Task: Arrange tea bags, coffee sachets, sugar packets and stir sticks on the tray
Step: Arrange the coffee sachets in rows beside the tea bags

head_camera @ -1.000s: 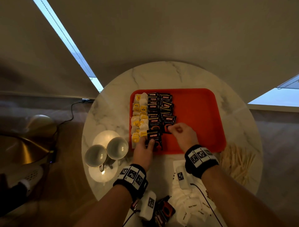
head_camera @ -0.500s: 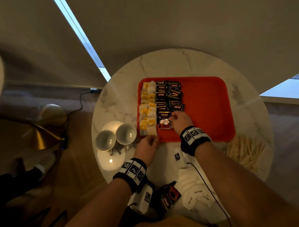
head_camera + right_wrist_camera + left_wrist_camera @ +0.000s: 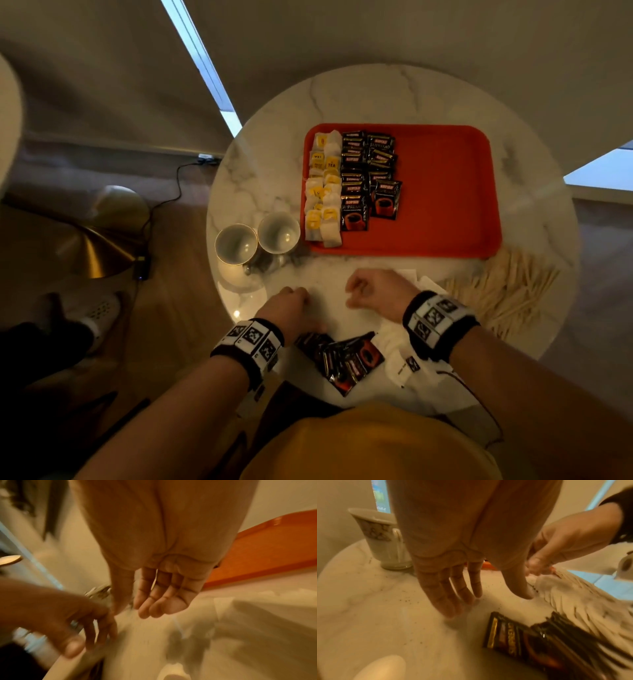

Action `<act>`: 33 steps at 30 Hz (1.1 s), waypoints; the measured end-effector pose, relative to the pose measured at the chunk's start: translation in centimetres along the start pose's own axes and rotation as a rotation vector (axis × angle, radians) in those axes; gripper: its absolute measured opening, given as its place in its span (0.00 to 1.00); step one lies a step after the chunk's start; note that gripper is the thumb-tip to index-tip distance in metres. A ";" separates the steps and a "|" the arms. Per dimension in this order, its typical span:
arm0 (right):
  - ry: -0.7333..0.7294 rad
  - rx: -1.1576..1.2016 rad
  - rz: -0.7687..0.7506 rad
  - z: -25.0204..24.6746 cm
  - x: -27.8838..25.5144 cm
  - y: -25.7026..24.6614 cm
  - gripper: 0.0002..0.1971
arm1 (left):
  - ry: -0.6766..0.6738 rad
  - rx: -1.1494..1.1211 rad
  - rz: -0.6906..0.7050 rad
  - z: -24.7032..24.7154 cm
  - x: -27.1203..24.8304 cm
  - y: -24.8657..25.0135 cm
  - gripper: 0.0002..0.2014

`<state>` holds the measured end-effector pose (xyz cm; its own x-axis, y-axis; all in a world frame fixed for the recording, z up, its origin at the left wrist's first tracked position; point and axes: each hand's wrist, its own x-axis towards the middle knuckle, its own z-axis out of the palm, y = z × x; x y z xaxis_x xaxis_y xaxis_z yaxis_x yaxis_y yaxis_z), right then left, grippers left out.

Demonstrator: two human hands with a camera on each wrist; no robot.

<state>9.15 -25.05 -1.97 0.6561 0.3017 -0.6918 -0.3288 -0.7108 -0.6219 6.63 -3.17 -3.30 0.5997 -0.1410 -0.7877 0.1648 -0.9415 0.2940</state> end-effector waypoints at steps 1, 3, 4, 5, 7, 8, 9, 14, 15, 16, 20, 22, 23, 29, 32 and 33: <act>-0.098 -0.101 -0.011 0.9 -0.7 0.4 0.16 | -0.028 0.043 -0.027 0.4 -0.3 -0.2 0.40; -0.213 -0.387 -0.082 2.5 -1.7 1.4 0.30 | -0.061 0.082 -0.055 1.2 -0.8 -0.5 0.43; -0.234 -0.527 -0.132 3.3 -2.0 1.9 0.36 | -0.072 0.083 -0.057 1.6 -1.0 -0.5 0.43; -0.238 -0.654 -0.187 4.1 -2.2 2.3 0.41 | -0.081 0.082 -0.054 2.0 -1.1 -0.4 0.42; -0.226 -0.865 -0.284 5.5 -2.2 3.0 0.44 | -0.090 0.081 -0.045 2.8 -1.2 -0.1 0.40; -0.211 -0.935 -0.321 6.1 -2.2 3.1 0.44 | -0.088 0.076 -0.042 3.1 -1.2 0.1 0.39; -0.192 -0.977 -0.352 6.7 -2.0 3.2 0.43 | -0.085 0.064 -0.041 3.5 -1.2 0.3 0.38; -0.107 -0.970 -0.368 7.9 -1.6 2.8 0.38 | -0.135 0.011 -0.019 4.4 -0.7 1.0 0.26; -0.099 -0.957 -0.361 7.9 -1.5 2.7 0.37 | -0.144 0.004 -0.004 4.4 -0.7 1.0 0.22; -0.092 -0.942 -0.357 8.0 -1.5 2.6 0.36 | -0.145 -0.007 0.012 4.6 -0.6 1.1 0.20; -0.058 -0.871 -0.336 7.9 -1.3 2.6 0.33 | -0.104 -0.078 0.073 4.6 -0.7 1.0 0.17; -0.017 -0.774 -0.304 7.5 -1.2 2.4 0.30 | -0.073 -0.167 0.072 4.2 -0.6 0.8 0.16; 0.008 -0.721 -0.288 7.2 -1.0 2.3 0.27 | -0.052 -0.226 0.070 3.9 -0.5 0.7 0.15; 0.160 -0.285 -0.195 4.2 0.0 1.0 0.13 | 0.125 -0.732 0.135 1.8 0.1 1.2 0.13; 0.217 -0.055 -0.175 2.6 0.2 0.3 0.14 | 0.178 -0.946 0.151 0.9 0.6 2.2 0.19; 0.234 0.006 -0.180 2.1 0.2 0.1 0.14 | 0.184 -0.979 0.174 0.7 0.8 2.5 0.20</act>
<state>7.79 -23.73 -3.00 0.8430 0.2675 -0.4667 -0.1961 -0.6551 -0.7297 7.01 -5.84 -3.62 0.7743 -0.1257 -0.6202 0.5841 -0.2352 0.7769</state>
